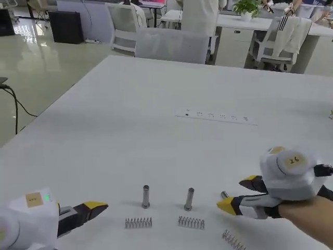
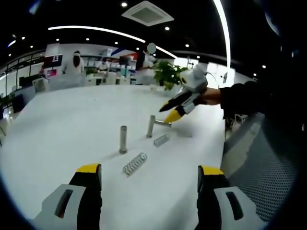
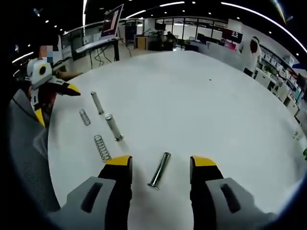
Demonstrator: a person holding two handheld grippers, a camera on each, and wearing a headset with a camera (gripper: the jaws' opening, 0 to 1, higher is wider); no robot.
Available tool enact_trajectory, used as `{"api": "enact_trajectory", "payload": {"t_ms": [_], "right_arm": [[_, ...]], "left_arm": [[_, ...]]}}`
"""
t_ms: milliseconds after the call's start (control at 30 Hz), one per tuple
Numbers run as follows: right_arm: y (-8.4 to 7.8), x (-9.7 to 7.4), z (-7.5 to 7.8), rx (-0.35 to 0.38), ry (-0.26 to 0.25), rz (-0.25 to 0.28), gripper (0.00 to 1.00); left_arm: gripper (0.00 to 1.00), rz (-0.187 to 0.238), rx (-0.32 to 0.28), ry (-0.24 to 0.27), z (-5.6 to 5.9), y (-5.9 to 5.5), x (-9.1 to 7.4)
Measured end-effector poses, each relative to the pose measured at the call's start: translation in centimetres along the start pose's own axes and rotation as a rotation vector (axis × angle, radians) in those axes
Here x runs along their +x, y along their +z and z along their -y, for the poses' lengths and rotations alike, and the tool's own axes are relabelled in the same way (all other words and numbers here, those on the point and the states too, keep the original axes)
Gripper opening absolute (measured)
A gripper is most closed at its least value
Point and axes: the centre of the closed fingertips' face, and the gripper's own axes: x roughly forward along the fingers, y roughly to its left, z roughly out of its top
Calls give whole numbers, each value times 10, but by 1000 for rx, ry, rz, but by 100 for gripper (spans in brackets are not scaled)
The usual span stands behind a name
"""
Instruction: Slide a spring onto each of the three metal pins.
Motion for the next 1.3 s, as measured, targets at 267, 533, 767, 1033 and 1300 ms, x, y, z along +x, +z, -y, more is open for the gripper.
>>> {"api": "enact_trajectory", "payload": {"t_ms": [267,533,767,1033,1300], "right_arm": [[-3,8,4,32,-17,-35,35],[-7,15,6,61,-28,-75,22],[-7,18,5,83,-30,-94,14],[-11,23,7,102,-45,-131,10],[-12,28,8,94,-51,-141,9]], "left_arm": [[78,-4,-1,-4,0,-1,0],[78,-5,-2,-5,0,-1,1],[77,-8,-3,-7,0,-1,0],[77,-12,-3,-11,2,-2,1],[76,-15,-2,-13,2,-2,0]]}}
